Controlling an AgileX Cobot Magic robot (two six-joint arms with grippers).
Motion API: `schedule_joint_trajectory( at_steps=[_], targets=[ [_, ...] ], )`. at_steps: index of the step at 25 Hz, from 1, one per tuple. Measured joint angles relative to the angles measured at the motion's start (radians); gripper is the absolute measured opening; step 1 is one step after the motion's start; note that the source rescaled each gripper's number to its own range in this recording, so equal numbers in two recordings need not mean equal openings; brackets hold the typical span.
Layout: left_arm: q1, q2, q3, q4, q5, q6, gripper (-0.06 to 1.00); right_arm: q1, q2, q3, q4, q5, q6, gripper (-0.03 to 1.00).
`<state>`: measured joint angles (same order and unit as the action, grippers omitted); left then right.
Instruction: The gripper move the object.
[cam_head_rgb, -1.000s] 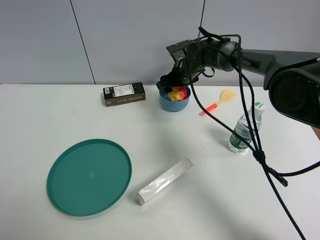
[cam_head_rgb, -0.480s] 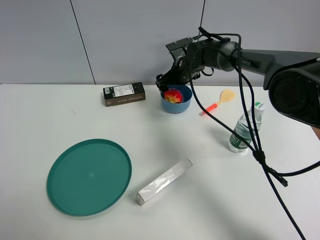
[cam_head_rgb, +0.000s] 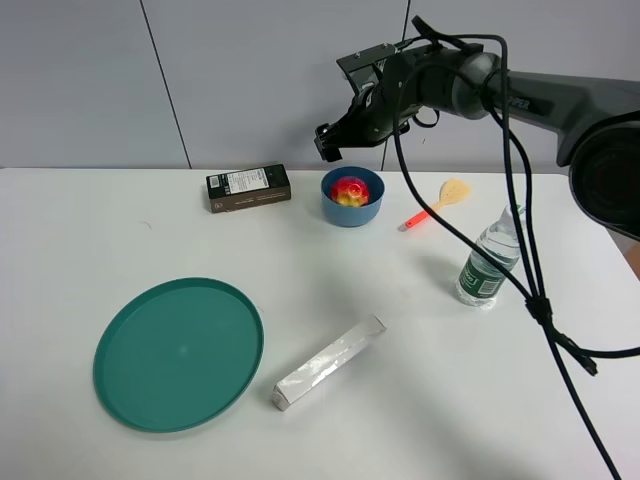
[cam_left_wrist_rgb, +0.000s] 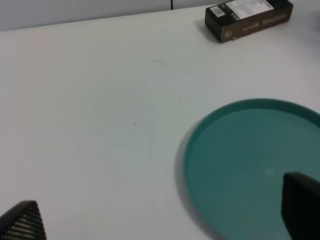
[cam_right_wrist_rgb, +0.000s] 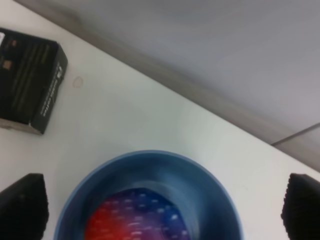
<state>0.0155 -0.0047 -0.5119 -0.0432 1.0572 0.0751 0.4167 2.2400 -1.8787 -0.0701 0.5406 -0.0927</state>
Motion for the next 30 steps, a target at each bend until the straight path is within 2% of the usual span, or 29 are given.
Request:
schedule_joint_trajectory(
  at_steps=[4, 16, 30],
  targets=[
    [0.000, 0.000, 0.000, 0.000, 0.000, 0.000, 1.00, -0.001, -0.042, 0.000, -0.019, 0.037, 0.000, 0.82],
    [0.000, 0.000, 0.000, 0.000, 0.000, 0.000, 1.00, -0.065, -0.211, 0.001, -0.078, 0.271, 0.053, 0.82],
    [0.000, 0.000, 0.000, 0.000, 0.000, 0.000, 1.00, -0.156, -0.368, 0.001, -0.048, 0.480, 0.066, 0.82]
  ],
)
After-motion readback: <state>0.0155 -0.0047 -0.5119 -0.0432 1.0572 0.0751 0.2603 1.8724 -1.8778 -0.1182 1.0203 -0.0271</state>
